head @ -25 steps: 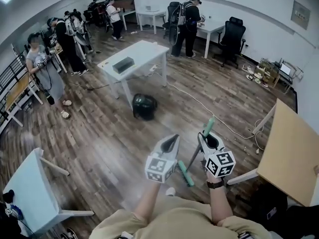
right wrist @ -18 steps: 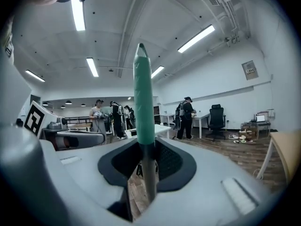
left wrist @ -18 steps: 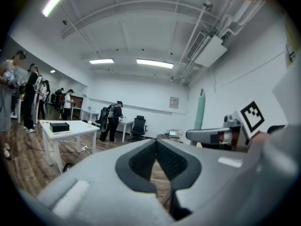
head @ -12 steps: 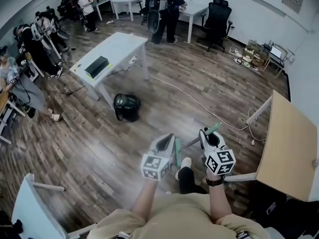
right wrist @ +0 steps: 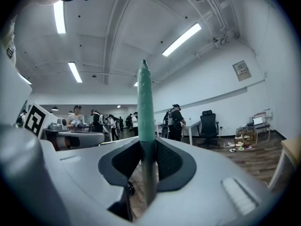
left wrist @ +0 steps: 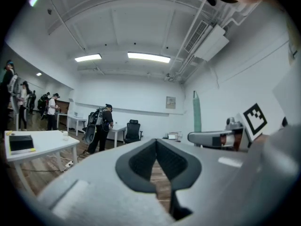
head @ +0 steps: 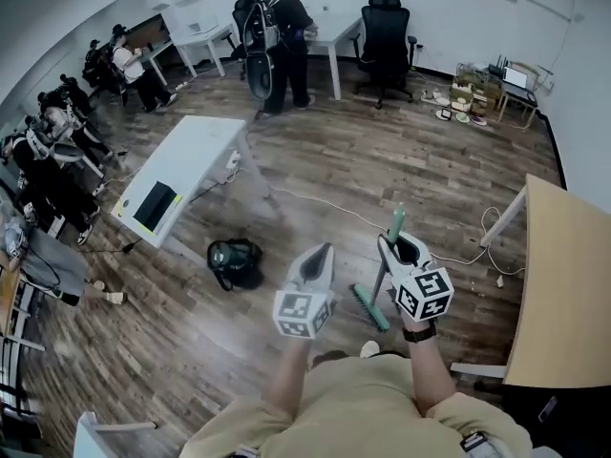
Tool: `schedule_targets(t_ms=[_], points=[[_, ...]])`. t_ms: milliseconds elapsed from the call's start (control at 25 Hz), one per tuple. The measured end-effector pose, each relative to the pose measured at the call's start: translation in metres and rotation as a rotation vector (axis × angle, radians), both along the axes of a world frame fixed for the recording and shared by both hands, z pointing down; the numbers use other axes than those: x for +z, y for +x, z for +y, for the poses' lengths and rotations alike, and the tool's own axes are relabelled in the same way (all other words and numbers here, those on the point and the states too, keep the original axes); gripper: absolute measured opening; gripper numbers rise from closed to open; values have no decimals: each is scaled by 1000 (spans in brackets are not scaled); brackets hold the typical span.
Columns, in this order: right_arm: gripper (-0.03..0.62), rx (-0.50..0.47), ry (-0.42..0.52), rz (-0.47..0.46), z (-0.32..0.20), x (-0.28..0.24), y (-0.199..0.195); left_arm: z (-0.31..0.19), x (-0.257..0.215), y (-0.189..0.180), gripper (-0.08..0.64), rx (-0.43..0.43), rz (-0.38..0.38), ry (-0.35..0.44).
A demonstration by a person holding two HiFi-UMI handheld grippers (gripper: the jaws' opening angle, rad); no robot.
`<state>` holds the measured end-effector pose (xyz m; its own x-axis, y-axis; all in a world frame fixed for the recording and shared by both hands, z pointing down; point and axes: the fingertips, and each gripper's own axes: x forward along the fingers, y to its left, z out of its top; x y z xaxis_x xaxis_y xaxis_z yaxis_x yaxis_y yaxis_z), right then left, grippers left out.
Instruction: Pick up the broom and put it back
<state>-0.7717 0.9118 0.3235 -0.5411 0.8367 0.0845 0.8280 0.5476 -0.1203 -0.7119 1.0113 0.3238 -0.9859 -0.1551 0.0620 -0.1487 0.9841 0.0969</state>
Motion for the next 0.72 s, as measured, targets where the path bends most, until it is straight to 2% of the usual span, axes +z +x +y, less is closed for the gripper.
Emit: schedule_targets(t_ms=[160,320,520,720], points=[[95,79,32,33,-12,18,-73,-16,9,-76,0,91,24,13],[98,191,50,71,-26,44,-144,-32,38,-162,-1,225,72,19],[90,361,42,74,-47,43,-248,-58,38,-288,-2,422,35,12],[87,541,46,66,-68,26,-325,-84,22,-386,0,624,4,54]])
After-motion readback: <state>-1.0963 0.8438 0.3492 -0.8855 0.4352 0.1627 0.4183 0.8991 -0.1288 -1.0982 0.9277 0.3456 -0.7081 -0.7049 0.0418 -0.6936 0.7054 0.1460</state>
